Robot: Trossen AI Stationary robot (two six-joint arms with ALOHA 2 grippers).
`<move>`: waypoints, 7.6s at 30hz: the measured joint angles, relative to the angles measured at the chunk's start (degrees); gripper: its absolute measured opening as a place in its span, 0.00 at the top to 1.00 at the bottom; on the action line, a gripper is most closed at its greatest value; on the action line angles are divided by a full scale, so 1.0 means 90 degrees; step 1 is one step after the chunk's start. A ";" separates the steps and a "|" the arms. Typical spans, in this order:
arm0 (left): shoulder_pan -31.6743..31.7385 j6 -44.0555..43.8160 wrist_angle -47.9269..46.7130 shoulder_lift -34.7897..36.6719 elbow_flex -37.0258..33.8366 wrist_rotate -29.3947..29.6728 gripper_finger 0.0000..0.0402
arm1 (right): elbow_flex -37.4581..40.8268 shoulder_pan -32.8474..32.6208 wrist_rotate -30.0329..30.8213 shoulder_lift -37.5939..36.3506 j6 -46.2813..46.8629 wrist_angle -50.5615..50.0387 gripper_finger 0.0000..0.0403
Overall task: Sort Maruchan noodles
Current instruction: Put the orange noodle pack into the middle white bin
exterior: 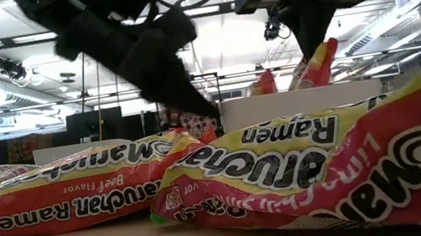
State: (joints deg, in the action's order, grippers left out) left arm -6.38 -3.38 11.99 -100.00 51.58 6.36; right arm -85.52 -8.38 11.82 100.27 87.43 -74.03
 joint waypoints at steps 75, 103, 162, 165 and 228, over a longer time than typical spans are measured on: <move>0.1625 0.1268 -0.5391 0.1217 0.1892 0.0705 0.80 | 0.0150 0.0616 0.0617 0.0312 -0.2154 -0.1400 0.99; 0.3782 0.2969 -0.4466 -0.0378 0.1889 0.1244 0.38 | -0.0425 0.0482 0.1457 -0.0971 -0.2559 -0.0472 0.39; 0.2353 -0.4631 -0.2277 0.0441 0.3263 -0.2381 0.99 | 0.4769 0.0146 0.0000 -0.3715 -0.6324 0.0943 0.40; 0.2187 -0.5174 -0.1712 -0.0126 0.3263 -0.2192 0.99 | 0.4830 0.0158 0.0180 -0.3594 -0.6667 0.1653 0.40; 0.0622 -0.0988 -0.7549 0.1850 0.3266 -0.1173 0.55 | 0.3459 -0.0130 0.0586 -0.3561 -0.4393 0.0391 0.42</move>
State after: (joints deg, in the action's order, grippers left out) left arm -0.78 -12.27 -55.95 -83.34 80.97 -4.19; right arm -54.38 -9.55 17.09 68.23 47.89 -70.51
